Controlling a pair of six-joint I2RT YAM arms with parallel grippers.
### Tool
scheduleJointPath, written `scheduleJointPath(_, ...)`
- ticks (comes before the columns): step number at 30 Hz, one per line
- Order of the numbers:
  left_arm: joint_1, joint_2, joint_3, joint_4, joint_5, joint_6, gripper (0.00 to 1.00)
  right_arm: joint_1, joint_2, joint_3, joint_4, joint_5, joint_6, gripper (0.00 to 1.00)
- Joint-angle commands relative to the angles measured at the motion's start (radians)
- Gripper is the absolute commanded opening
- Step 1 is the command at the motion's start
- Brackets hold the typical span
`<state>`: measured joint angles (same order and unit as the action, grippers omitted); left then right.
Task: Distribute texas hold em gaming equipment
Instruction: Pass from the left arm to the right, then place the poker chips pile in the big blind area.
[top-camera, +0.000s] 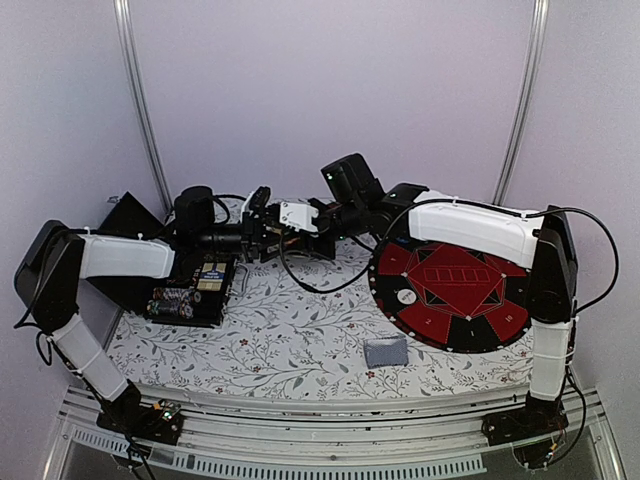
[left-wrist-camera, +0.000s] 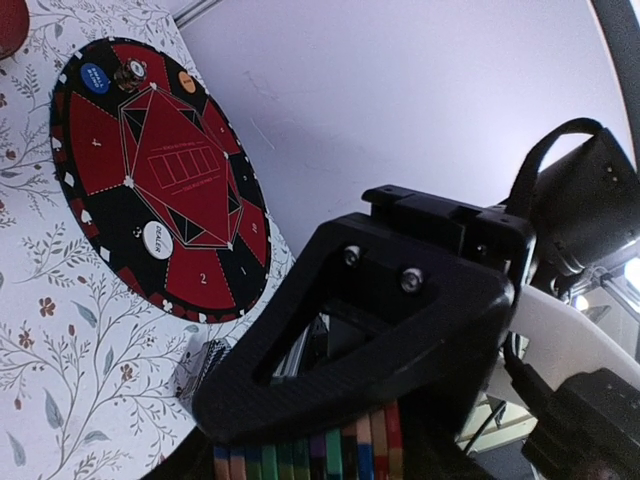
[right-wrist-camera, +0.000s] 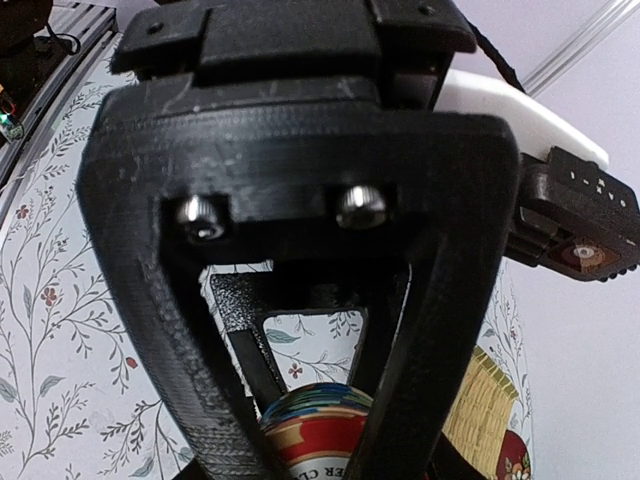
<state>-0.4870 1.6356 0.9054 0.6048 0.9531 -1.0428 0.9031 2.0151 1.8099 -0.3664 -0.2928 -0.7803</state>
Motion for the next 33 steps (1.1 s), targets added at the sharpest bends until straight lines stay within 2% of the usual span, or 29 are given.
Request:
scheduleJointPath(1,-0.001,0.011,-0.009,0.060,0.003,0.005,0.53,-0.003,0.009,0.048,-0.017,0.014,0.035,0.01)
scheduleJointPath(8,-0.001,0.021,-0.014,0.060,0.000,0.003,0.66,-0.011,0.009,0.054,-0.033,0.000,0.042,0.01)
scheduleJointPath(11,-0.001,0.020,-0.013,0.032,-0.013,0.017,0.78,-0.016,0.004,0.055,-0.032,-0.007,0.052,0.01)
scheduleJointPath(14,-0.001,0.017,-0.010,-0.022,-0.035,0.055,0.97,-0.025,-0.001,0.055,-0.032,-0.015,0.063,0.01)
scheduleJointPath(23,0.009,-0.013,0.008,-0.102,-0.063,0.125,0.98,-0.066,-0.023,0.027,-0.032,-0.017,0.083,0.01)
scheduleJointPath(29,0.059,-0.039,0.000,-0.160,-0.072,0.158,0.98,-0.126,-0.073,-0.057,-0.008,-0.011,0.101,0.01)
scheduleJointPath(33,0.093,-0.070,0.012,-0.256,-0.085,0.230,0.98,-0.173,-0.100,-0.115,0.002,0.000,0.121,0.01)
